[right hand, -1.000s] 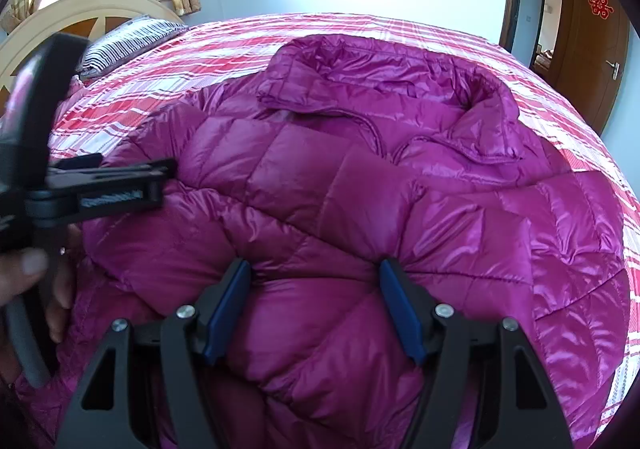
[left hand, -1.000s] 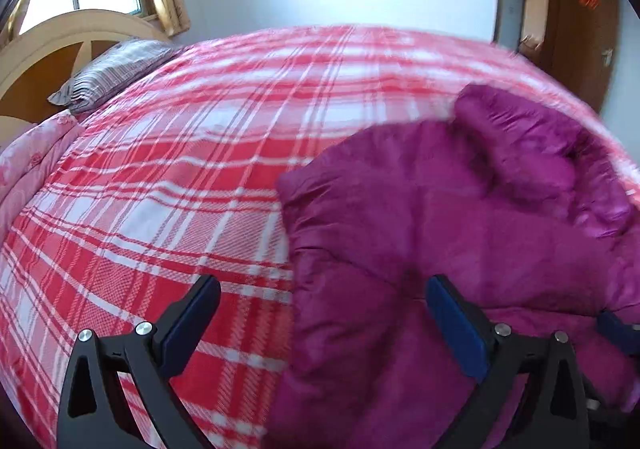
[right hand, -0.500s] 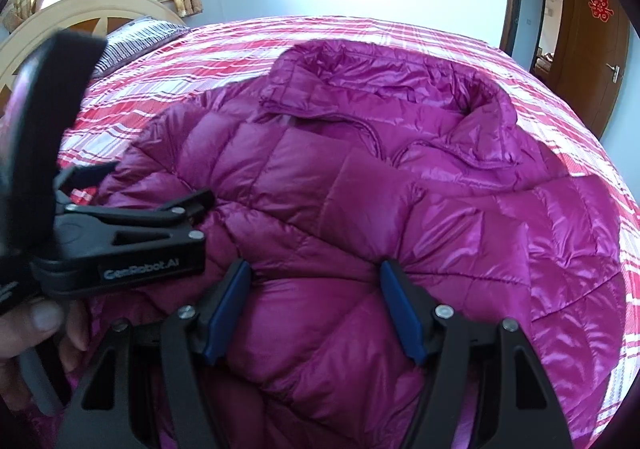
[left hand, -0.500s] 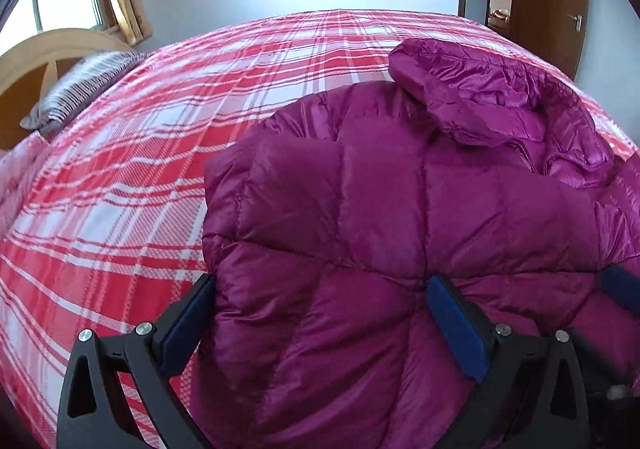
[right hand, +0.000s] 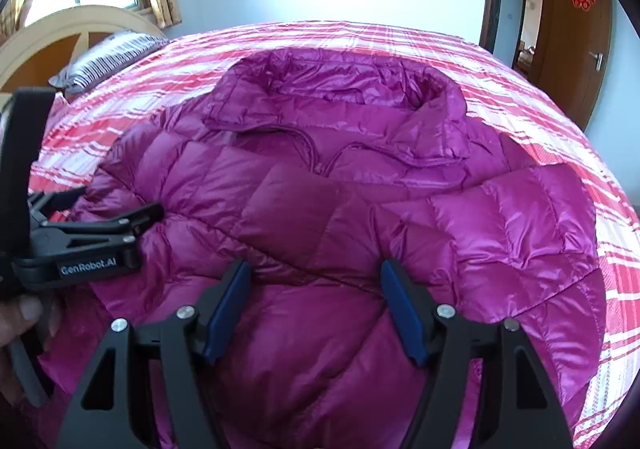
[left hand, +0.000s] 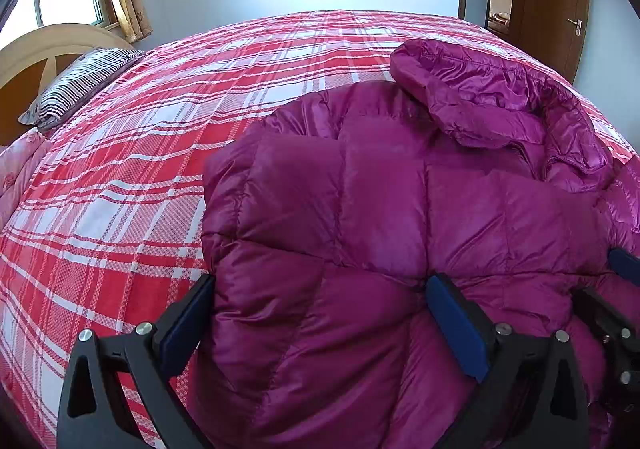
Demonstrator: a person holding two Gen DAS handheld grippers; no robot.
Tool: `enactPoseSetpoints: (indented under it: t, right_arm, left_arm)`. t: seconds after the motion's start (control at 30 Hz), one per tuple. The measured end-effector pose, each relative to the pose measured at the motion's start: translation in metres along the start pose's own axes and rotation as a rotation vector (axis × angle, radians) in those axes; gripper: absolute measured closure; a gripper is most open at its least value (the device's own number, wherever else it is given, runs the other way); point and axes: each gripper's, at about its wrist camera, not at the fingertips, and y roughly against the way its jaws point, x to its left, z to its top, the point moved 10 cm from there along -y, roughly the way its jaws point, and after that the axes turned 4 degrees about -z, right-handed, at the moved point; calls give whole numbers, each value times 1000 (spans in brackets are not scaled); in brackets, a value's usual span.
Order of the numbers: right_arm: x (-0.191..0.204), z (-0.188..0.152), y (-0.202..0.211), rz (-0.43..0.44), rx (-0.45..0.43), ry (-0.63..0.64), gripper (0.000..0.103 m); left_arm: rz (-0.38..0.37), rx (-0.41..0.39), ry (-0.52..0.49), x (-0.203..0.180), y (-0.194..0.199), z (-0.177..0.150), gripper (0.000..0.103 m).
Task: Fold large clothes
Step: 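Press the folded side flat with the left tool, then lift it away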
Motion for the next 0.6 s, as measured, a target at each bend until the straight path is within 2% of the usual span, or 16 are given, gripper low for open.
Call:
enactPoseSetpoints:
  t: [0.37, 0.6]
  right_arm:
    - [0, -5, -4, 25, 6, -20, 31]
    - [1, -5, -4, 13, 5, -10, 31]
  left_arm:
    - [2, 0, -2, 1, 0, -1, 1]
    - [1, 0, -2, 1, -1, -1, 1]
